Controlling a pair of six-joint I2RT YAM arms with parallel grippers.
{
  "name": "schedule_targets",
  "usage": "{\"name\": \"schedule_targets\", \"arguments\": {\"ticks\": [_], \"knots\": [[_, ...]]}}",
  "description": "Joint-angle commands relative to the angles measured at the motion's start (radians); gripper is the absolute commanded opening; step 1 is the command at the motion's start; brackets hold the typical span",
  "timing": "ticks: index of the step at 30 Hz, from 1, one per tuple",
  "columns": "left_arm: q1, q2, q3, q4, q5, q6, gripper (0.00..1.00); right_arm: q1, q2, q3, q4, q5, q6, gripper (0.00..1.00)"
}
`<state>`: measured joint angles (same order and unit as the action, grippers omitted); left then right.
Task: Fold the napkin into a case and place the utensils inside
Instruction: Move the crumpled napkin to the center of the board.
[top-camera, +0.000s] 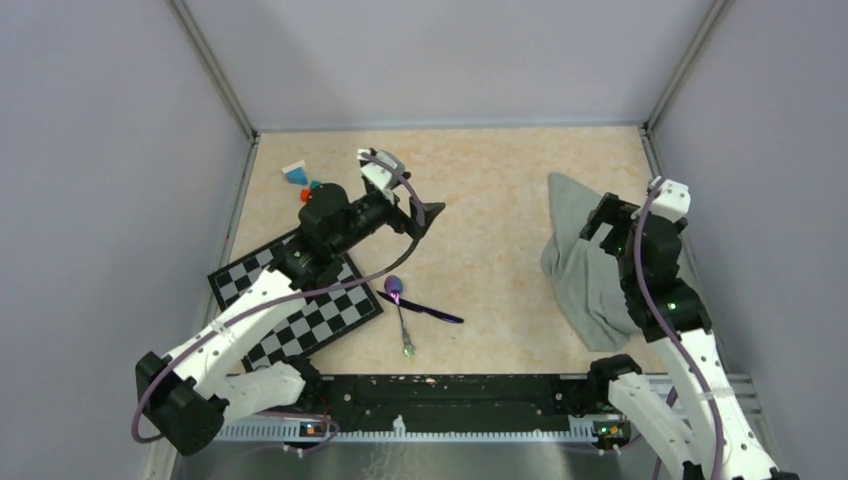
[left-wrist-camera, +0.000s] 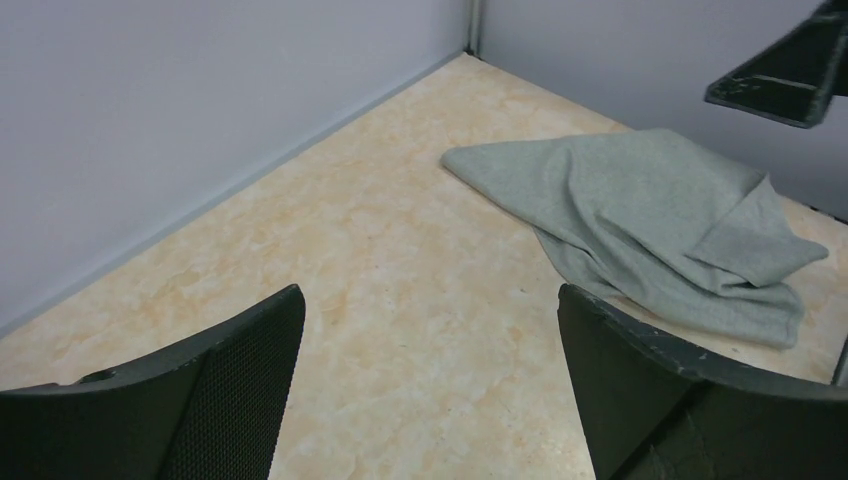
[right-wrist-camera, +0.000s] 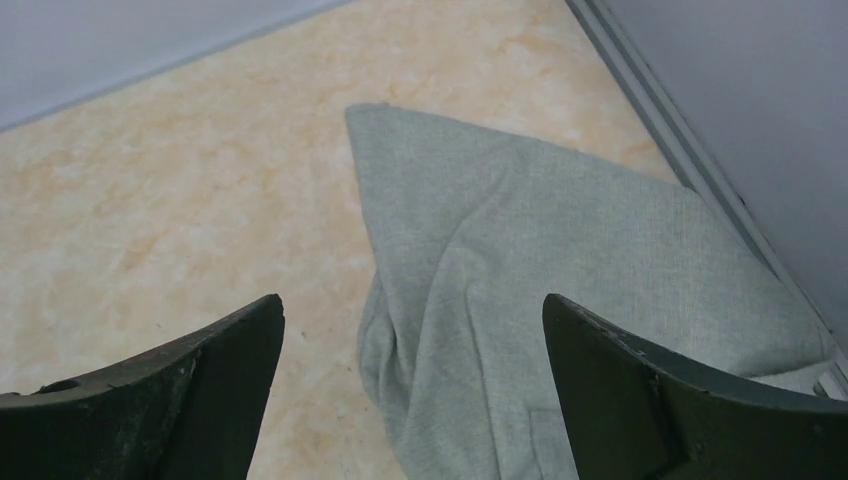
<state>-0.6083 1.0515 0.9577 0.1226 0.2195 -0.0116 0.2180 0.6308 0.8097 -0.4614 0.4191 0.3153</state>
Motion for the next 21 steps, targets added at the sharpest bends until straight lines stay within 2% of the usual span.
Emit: {"name": "schedule_targets", "arguments": {"ticks": [1, 6, 10, 16, 21], "knots": [[-0.055, 0.041, 0.045, 0.013, -0.040, 0.042, 1.00, -0.008, 0.128, -0.010, -0.020, 0.068, 0.049, 0.99], [-0.069, 0.061, 0.046, 0.014, -0.048, 0.014, 1.00, -0.038, 0.263, -0.032, -0.003, 0.096, 0.159, 0.99], [-0.093, 0.068, 0.045, 0.014, -0.061, 0.013, 1.00, -0.201, 0.369, -0.035, -0.026, -0.040, 0.294, 0.99], [-0.178, 0.065, 0.044, 0.007, -0.101, -0.001, 1.00, -0.518, 0.472, -0.030, -0.087, -0.103, 0.455, 0.99], [-0.243, 0.059, 0.045, 0.003, -0.128, 0.033, 1.00, -0.558, 0.565, -0.014, -0.099, -0.063, 0.472, 0.98]]}}
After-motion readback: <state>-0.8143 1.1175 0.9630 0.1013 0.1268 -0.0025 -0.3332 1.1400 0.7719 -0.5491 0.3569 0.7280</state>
